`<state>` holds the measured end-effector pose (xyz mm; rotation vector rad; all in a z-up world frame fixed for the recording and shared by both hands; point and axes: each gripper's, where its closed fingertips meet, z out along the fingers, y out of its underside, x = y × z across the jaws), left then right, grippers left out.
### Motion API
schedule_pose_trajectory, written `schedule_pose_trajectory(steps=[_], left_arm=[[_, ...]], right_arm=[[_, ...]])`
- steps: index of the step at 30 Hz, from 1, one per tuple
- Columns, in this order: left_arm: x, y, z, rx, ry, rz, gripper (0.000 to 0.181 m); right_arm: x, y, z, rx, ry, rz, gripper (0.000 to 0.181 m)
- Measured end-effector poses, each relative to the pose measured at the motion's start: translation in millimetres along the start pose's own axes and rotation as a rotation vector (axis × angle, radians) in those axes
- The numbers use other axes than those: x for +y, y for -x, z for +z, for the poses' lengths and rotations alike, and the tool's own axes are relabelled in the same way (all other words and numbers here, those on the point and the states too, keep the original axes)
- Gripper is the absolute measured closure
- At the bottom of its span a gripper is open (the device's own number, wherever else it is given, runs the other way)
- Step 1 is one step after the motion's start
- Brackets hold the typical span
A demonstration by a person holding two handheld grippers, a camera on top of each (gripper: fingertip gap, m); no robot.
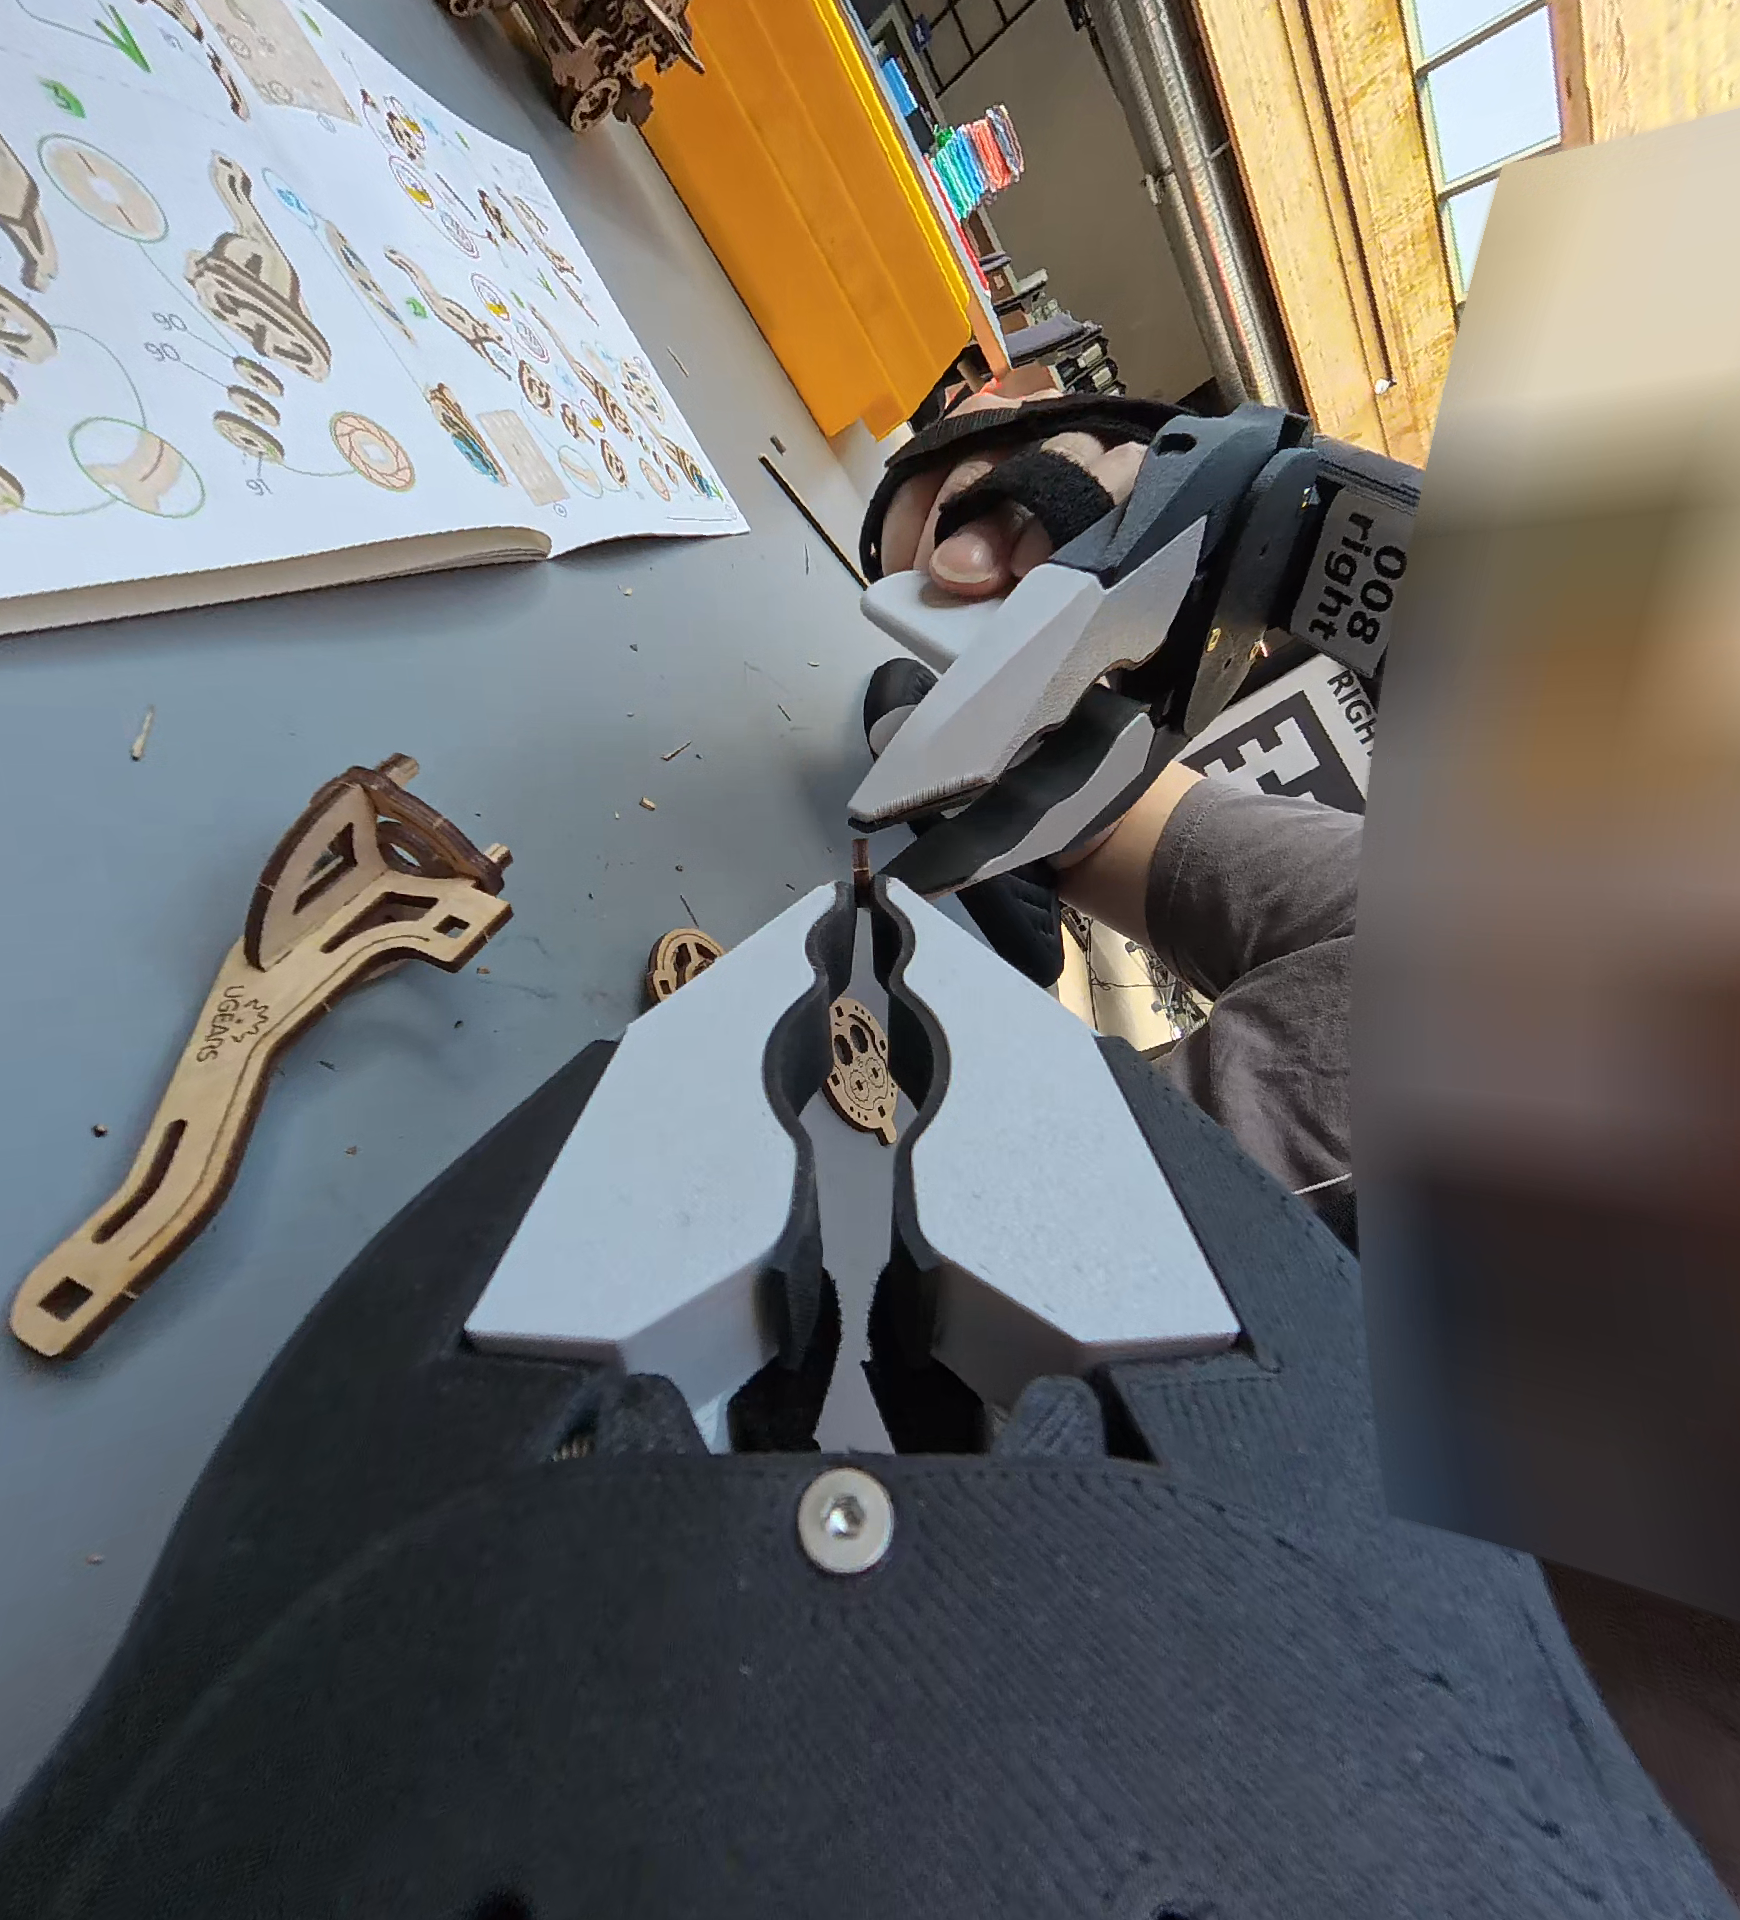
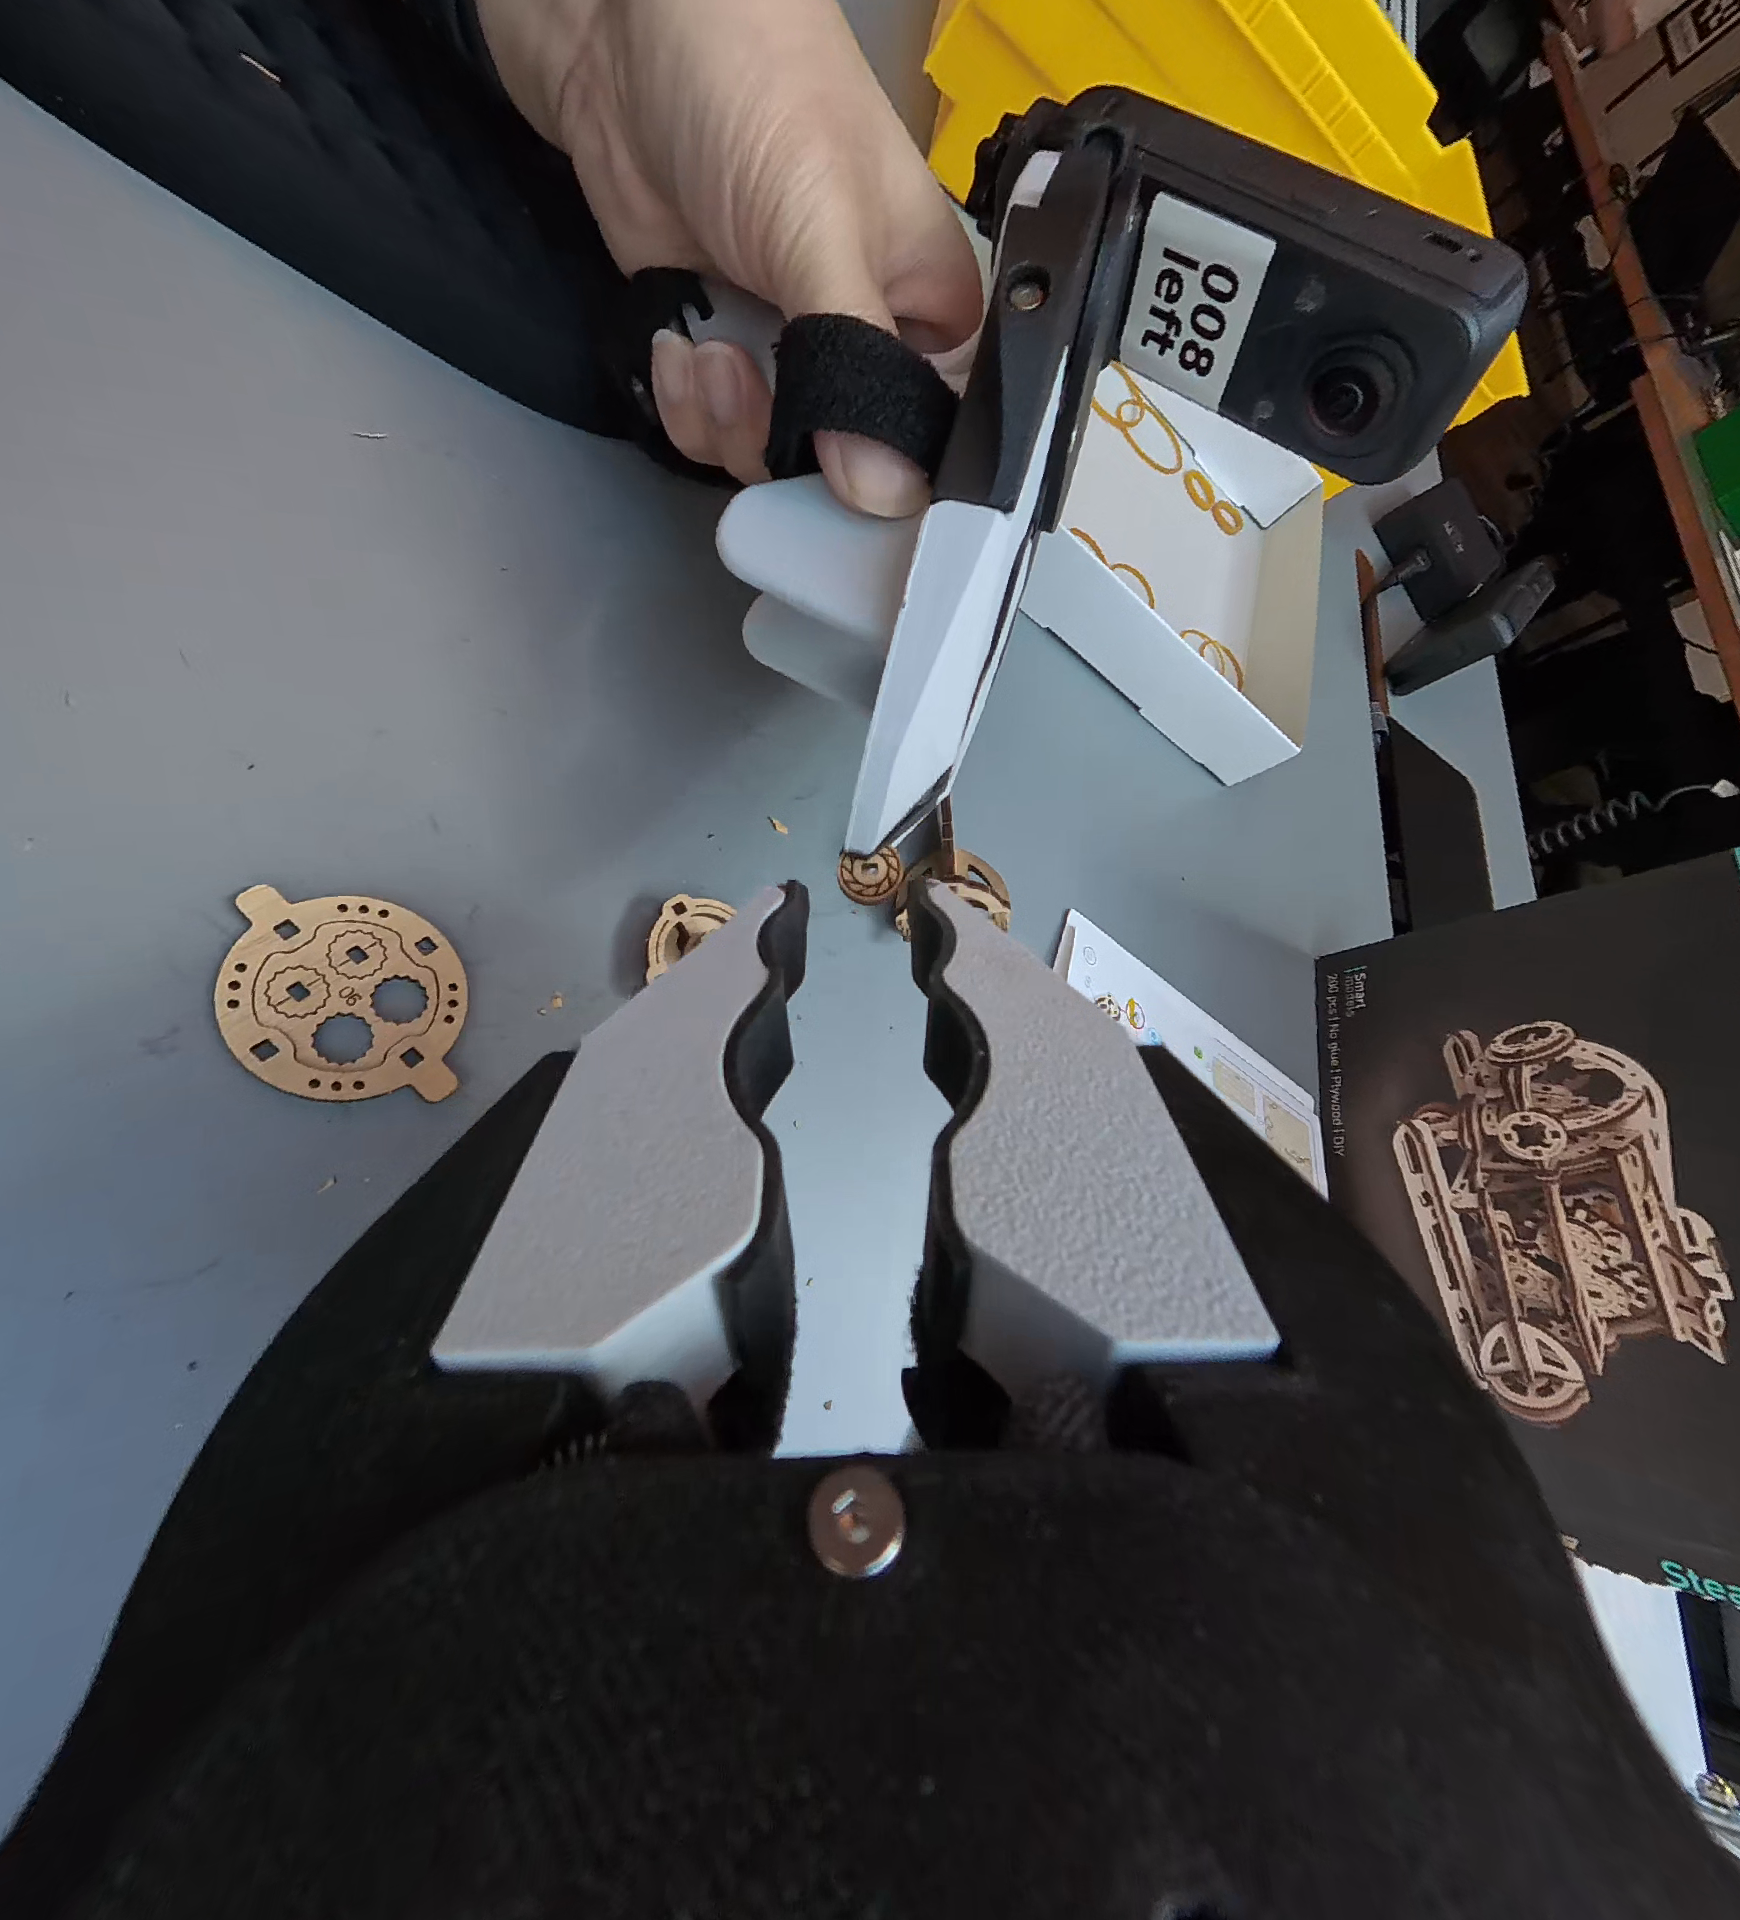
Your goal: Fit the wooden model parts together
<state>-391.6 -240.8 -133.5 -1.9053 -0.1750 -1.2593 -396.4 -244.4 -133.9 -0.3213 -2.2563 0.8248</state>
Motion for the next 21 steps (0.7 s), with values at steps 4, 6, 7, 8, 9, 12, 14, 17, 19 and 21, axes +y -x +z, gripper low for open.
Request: schedule_pose_trajectory(steps=[4,6,7,8,9,12,14,17,19,21], left_arm=[[1.6,-0.5,1.1,0.004,0.007,-0.001,0.180],[2.4,0.2,1.6,0.002,0.010,-0.002,0.180],[2.4,0.2,1.7,0.003,0.010,-0.002,0.180],[2.6,0.0,1.8,0.005,0.010,-0.003,0.180],[3.0,0.2,1.9,0.004,0.013,-0.002,0.180],[3.2,-0.5,2.5,0.006,0.015,0.000,0.180],[3.4,-0.6,2.8,0.006,0.016,0.002,0.180],[2.3,-0.5,2.1,0.005,0.010,0.003,0.180],[1.9,-0.7,1.9,0.008,0.007,0.001,0.180],[2.1,-0.5,2.2,0.007,0.008,0.002,0.180]], right_arm=[[0.5,1.3,2.6,-0.012,-0.002,0.011,0.163],[0.4,2.2,3.8,-0.014,-0.002,0.011,0.165],[-0.2,2.0,3.8,-0.008,-0.006,0.008,0.166],[-0.8,1.5,3.8,-0.001,-0.009,0.001,0.168],[-0.1,1.6,4.1,-0.002,-0.004,0.001,0.169],[1.2,1.9,4.7,-0.003,-0.001,0.005,0.169],[1.2,2.2,4.4,-0.004,0.001,0.004,0.170],[0.6,1.7,4.0,0.003,-0.004,-0.001,0.168],[-0.2,1.5,4.0,0.001,-0.010,0.007,0.167],[-0.7,1.5,4.2,0.000,-0.013,0.009,0.167]])
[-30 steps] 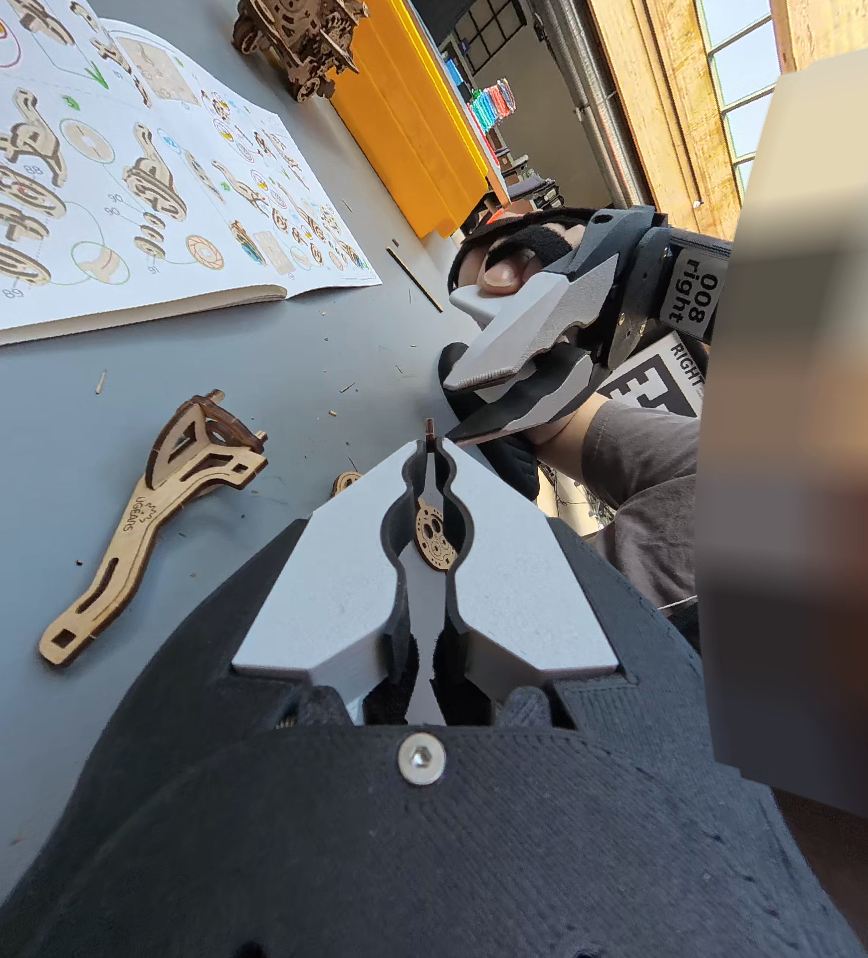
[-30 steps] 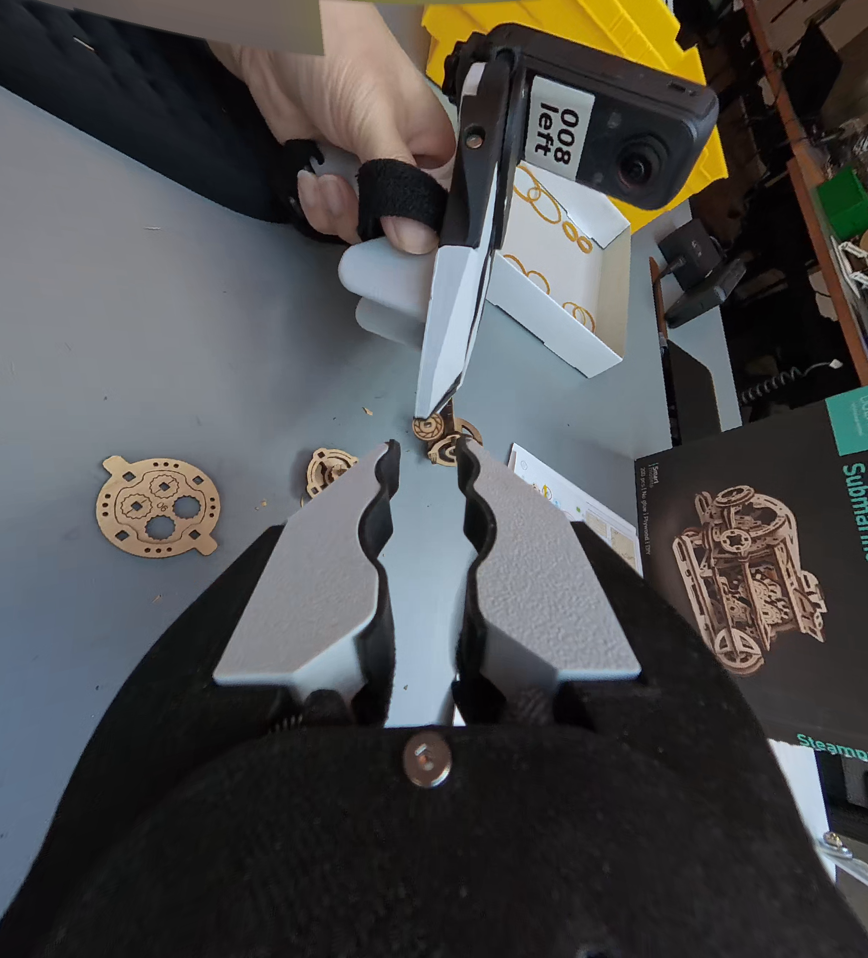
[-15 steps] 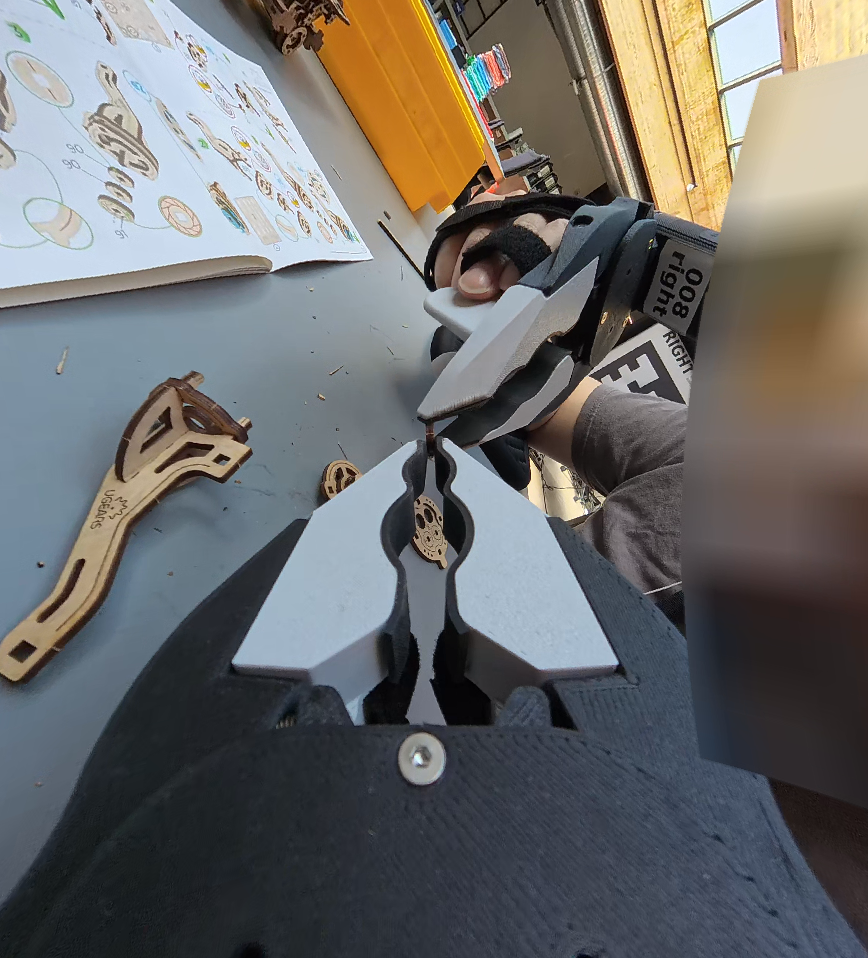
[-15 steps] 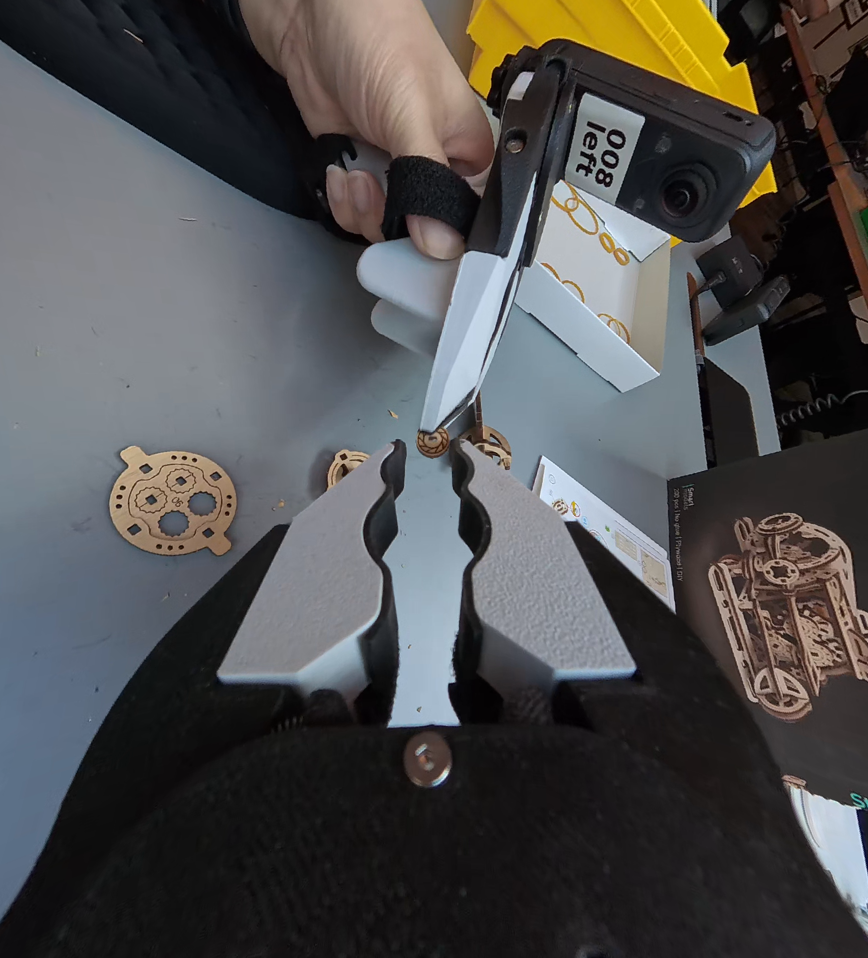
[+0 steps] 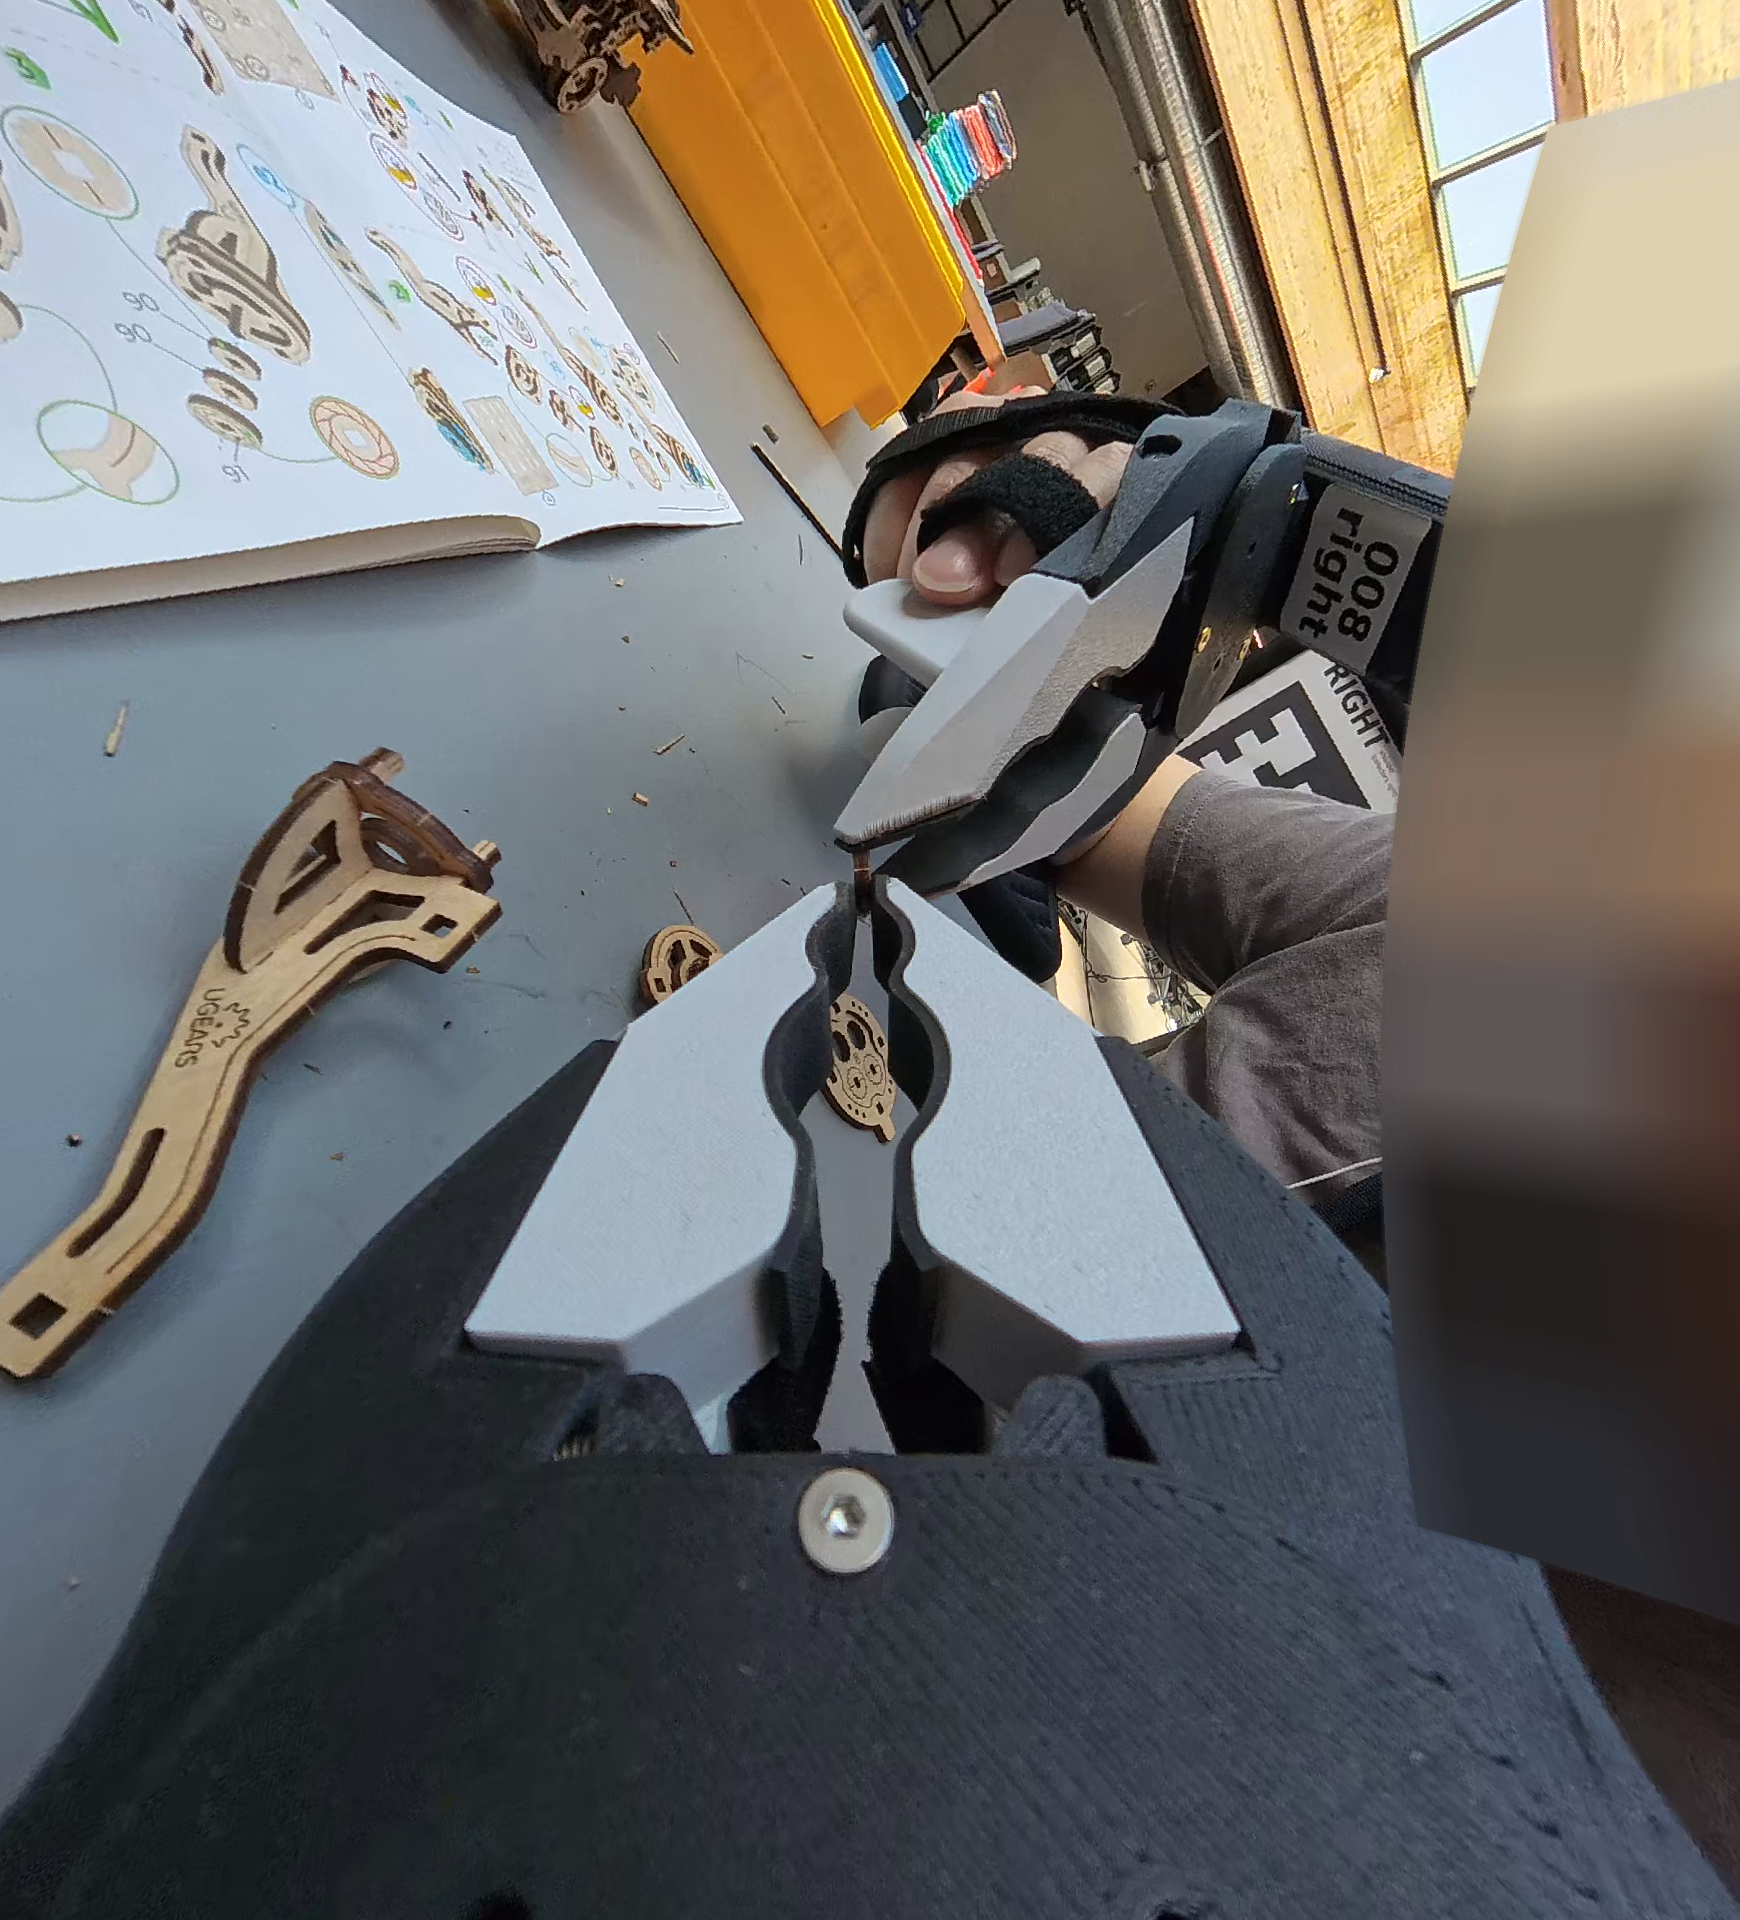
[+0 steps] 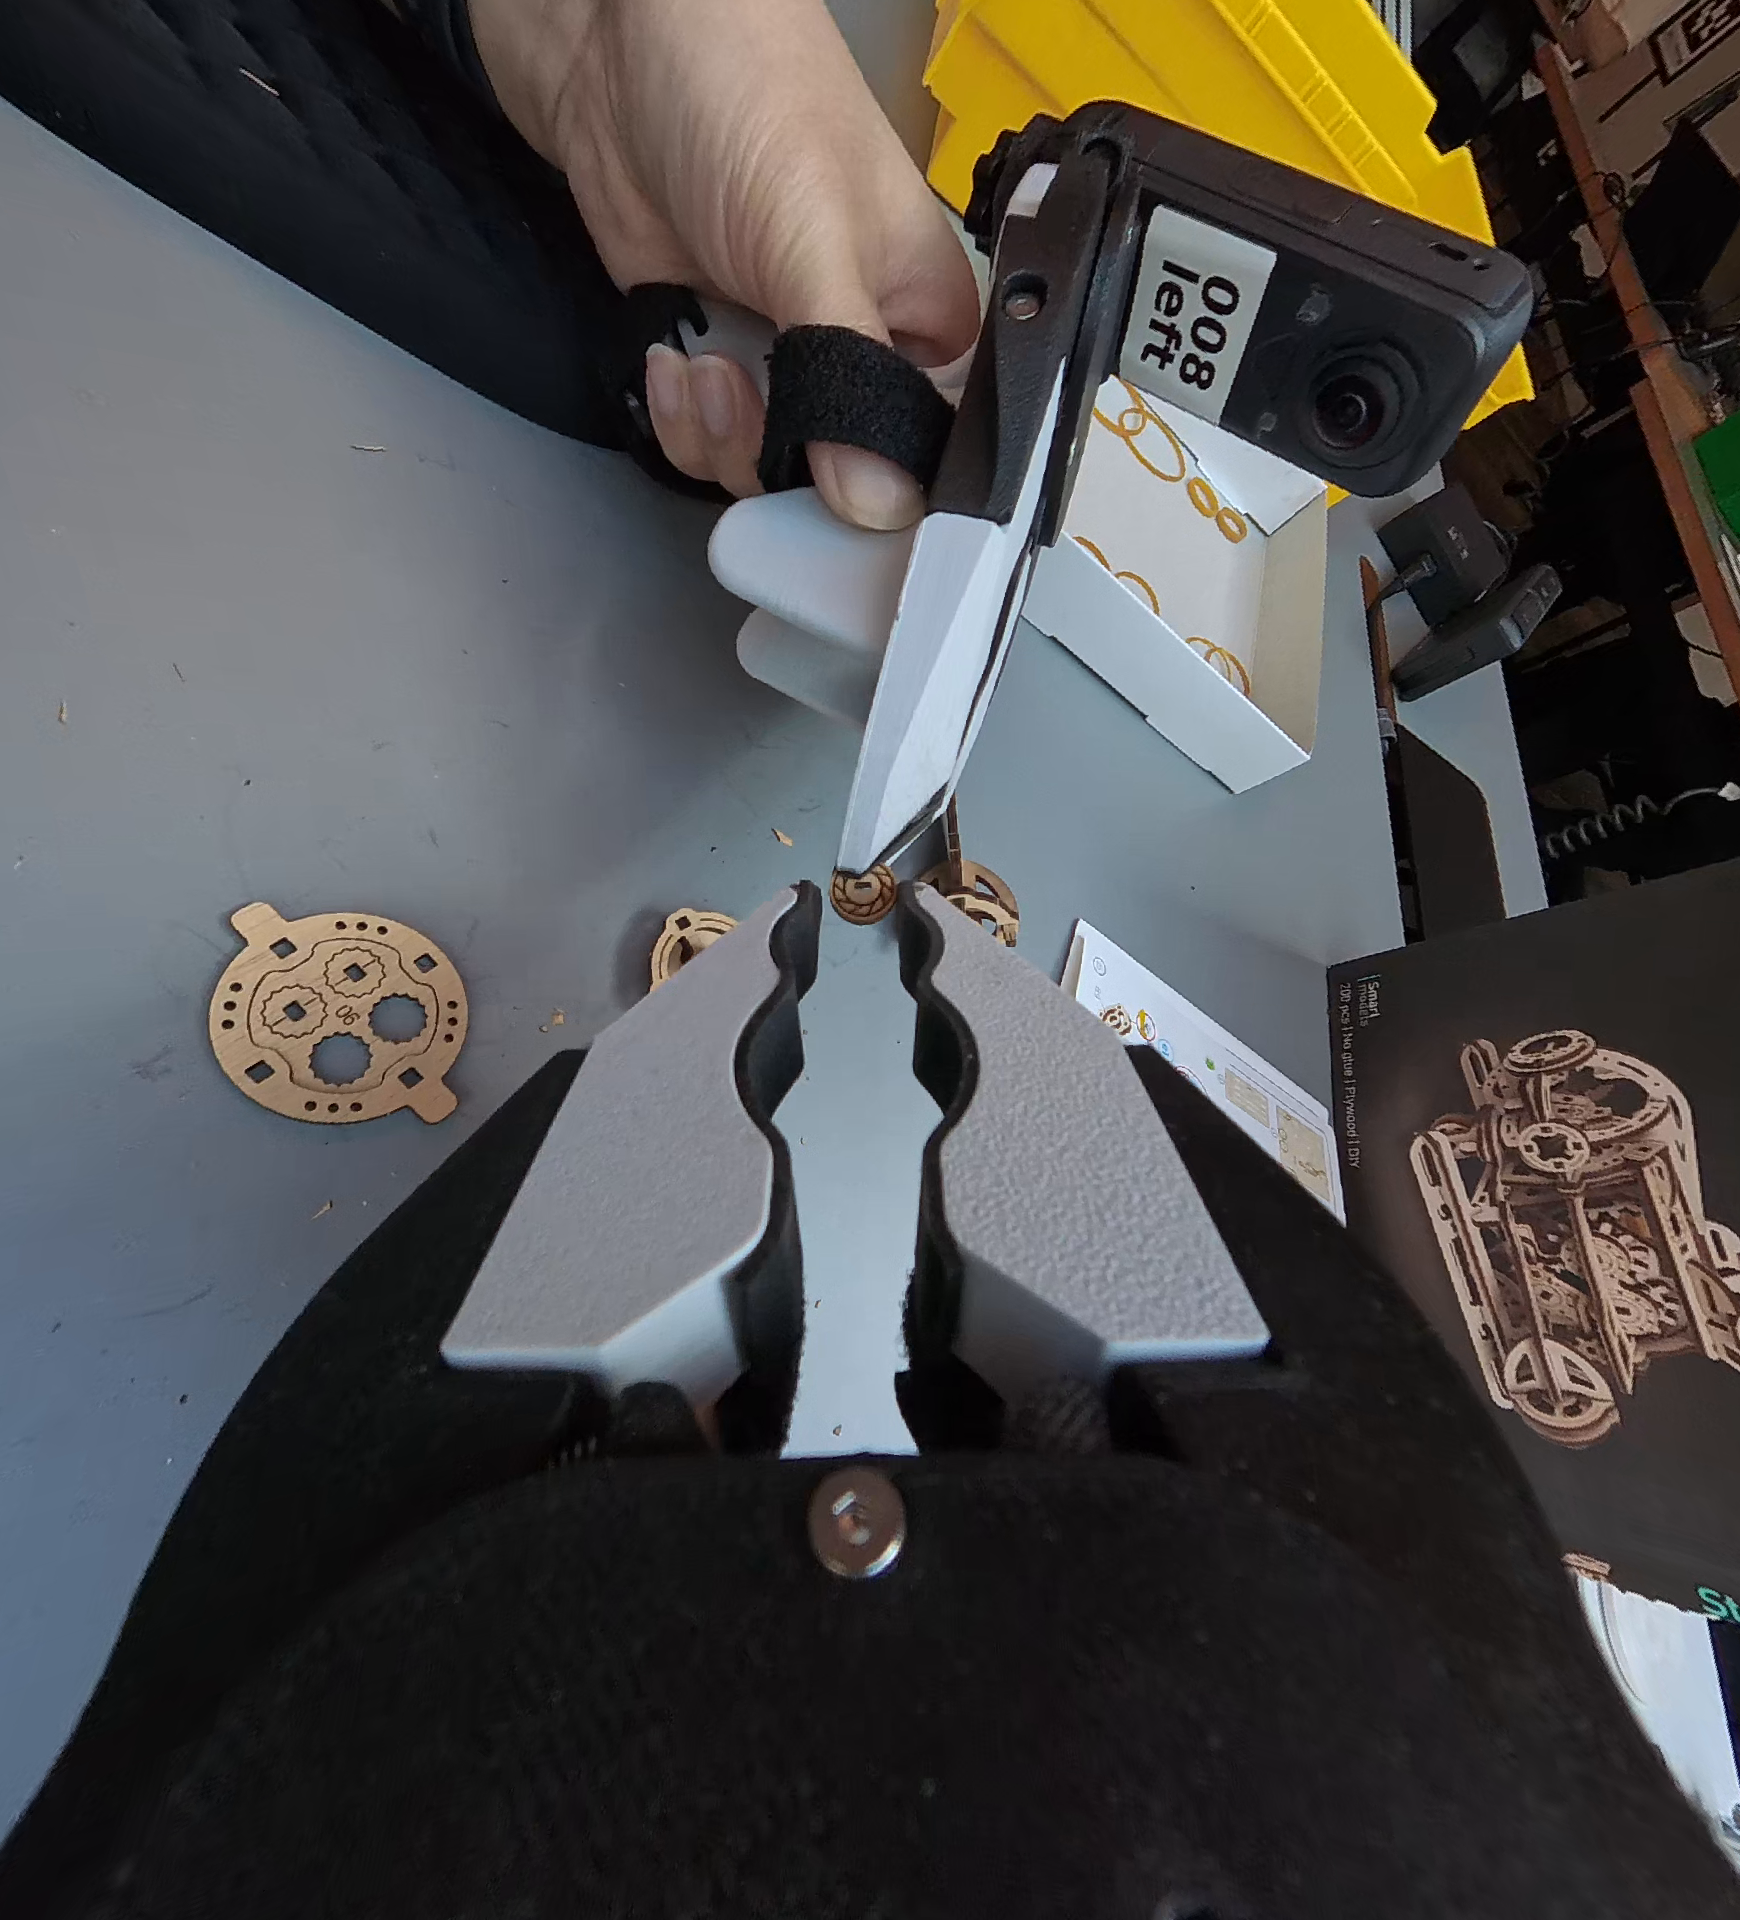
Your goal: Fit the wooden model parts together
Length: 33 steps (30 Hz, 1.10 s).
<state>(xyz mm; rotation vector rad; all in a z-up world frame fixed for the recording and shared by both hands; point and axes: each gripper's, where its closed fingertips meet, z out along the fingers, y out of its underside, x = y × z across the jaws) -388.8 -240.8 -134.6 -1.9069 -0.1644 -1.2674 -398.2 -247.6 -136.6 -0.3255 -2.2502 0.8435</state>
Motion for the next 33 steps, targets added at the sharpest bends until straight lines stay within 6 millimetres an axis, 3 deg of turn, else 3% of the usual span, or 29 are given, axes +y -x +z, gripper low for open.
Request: schedule_pose_trajectory(steps=[13,16,19,21,24,28,33], left_arm=[[1.2,2.9,0.0,-0.027,0.019,0.034,0.180],[2.5,13.2,-7.7,-0.145,0.074,0.160,0.156],[8.8,27.0,-14.4,-0.285,0.174,0.406,0.136],[22.6,32.4,-10.8,-0.322,0.271,0.521,0.133],[36.7,33.0,1.2,-0.317,0.346,0.547,0.136],[32.1,34.2,6.2,-0.365,0.346,0.651,0.132],[31.0,35.3,12.5,-0.357,0.334,0.653,0.131]], right_arm=[[2.4,0.4,1.1,-0.014,0.017,0.048,0.170],[8.3,1.0,-1.1,-0.046,0.027,0.095,0.170],[15.3,7.9,-2.3,-0.149,0.027,0.211,0.170],[19.6,14.6,-1.2,-0.223,0.030,0.267,0.170],[24.8,24.1,1.5,-0.314,0.063,0.269,0.170],[21.8,25.7,8.3,-0.403,0.078,0.248,0.170],[22.1,28.2,13.0,-0.441,0.094,0.255,0.170]])
